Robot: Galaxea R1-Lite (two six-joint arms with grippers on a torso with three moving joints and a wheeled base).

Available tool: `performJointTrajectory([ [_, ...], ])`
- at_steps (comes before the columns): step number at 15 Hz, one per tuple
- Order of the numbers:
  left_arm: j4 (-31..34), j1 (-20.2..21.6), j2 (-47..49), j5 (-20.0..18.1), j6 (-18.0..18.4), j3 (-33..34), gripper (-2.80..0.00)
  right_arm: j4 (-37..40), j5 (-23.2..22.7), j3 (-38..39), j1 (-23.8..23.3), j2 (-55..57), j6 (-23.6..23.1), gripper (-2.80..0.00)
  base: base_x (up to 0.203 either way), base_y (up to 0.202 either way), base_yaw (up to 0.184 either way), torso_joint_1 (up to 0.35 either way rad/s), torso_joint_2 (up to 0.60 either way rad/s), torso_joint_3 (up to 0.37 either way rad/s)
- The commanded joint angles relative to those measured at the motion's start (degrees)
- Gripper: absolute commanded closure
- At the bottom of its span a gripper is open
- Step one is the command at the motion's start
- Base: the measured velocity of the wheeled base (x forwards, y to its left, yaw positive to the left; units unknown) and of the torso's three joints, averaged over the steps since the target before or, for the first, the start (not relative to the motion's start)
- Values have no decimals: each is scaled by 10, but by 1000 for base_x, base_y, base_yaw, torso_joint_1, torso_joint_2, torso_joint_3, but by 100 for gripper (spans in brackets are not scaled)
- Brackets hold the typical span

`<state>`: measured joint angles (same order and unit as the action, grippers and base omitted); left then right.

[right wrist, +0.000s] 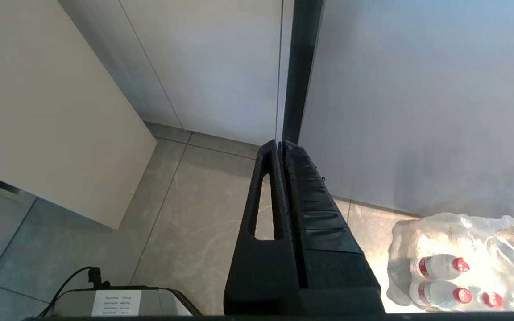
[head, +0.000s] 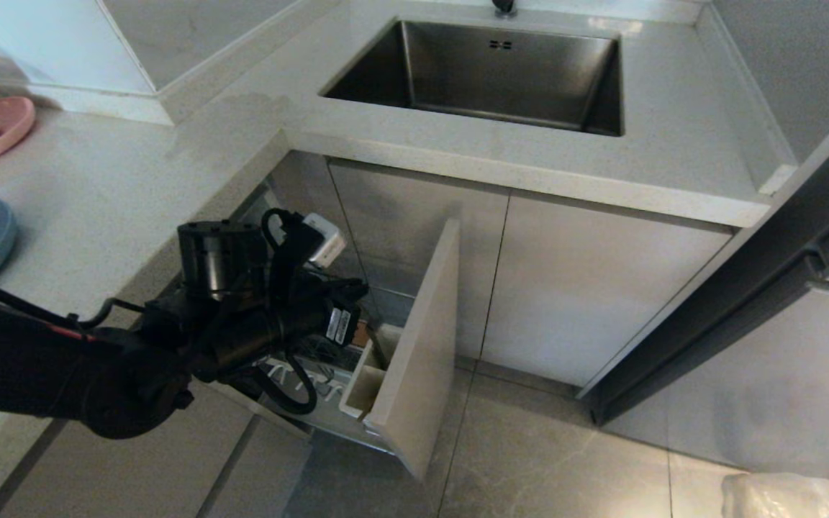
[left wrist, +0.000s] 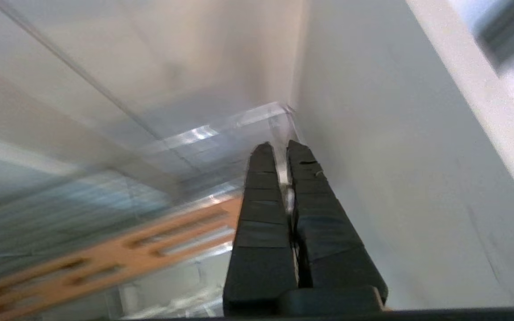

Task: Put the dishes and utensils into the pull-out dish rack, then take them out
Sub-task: Take the fork out of the cupboard

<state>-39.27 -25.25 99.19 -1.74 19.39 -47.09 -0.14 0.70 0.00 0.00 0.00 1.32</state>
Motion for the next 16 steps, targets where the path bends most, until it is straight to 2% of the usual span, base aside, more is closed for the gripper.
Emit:
performJointTrajectory([
  [1, 0, 0, -26, -1, -2, 1, 0, 0, 0, 0, 0, 1, 0, 0, 0, 0, 0, 0, 0, 0],
  [10, 19, 0, -129, -1, -41, -5, 0, 0, 0, 0, 0, 0, 0, 0, 0, 0, 0, 0, 0, 0],
  [16, 58, -5, -256, -1, -85, -18, 0, 0, 0, 0, 0, 1, 0, 0, 0, 0, 0, 0, 0, 0],
])
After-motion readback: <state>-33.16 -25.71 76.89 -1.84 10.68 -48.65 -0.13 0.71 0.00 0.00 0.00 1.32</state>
